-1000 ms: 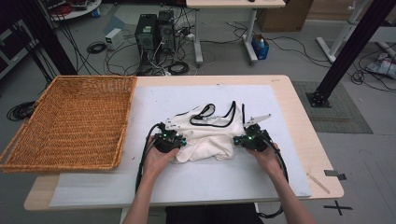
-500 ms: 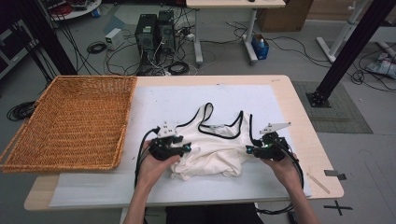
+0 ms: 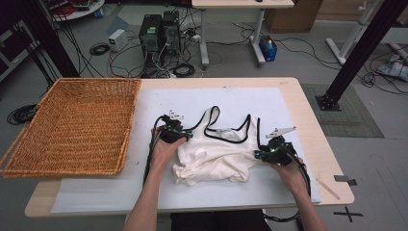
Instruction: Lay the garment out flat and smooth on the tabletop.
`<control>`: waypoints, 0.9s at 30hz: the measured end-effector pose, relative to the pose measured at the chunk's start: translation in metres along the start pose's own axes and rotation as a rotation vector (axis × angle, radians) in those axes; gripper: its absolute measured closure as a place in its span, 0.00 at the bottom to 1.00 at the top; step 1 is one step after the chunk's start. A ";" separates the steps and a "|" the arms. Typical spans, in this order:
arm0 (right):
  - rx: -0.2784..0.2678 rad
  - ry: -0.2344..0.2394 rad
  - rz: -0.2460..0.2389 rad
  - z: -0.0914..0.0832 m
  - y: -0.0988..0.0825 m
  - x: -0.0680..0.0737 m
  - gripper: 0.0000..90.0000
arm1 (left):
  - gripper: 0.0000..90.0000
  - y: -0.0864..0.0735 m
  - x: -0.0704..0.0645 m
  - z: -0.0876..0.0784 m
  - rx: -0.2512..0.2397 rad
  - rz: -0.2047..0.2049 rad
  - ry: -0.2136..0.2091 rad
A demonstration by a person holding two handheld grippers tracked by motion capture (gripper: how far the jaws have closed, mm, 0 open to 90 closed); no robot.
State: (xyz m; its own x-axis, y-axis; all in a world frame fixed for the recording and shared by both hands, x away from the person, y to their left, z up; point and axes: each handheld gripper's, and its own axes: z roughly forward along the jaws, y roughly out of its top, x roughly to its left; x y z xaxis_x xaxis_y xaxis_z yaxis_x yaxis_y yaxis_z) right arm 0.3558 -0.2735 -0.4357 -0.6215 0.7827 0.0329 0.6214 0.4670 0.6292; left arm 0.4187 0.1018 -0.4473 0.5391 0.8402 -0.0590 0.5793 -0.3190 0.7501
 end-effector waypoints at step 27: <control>-0.038 -0.007 0.012 -0.014 -0.004 0.005 0.48 | 0.53 -0.029 -0.032 -0.059 -0.100 0.091 -0.058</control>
State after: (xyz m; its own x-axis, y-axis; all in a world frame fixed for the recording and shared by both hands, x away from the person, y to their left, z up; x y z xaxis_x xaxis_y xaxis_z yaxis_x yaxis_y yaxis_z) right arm 0.3430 -0.2771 -0.4270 -0.6111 0.7908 0.0353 0.6101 0.4421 0.6576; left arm 0.3485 0.1103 -0.4280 0.6227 0.7821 -0.0232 0.4642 -0.3454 0.8156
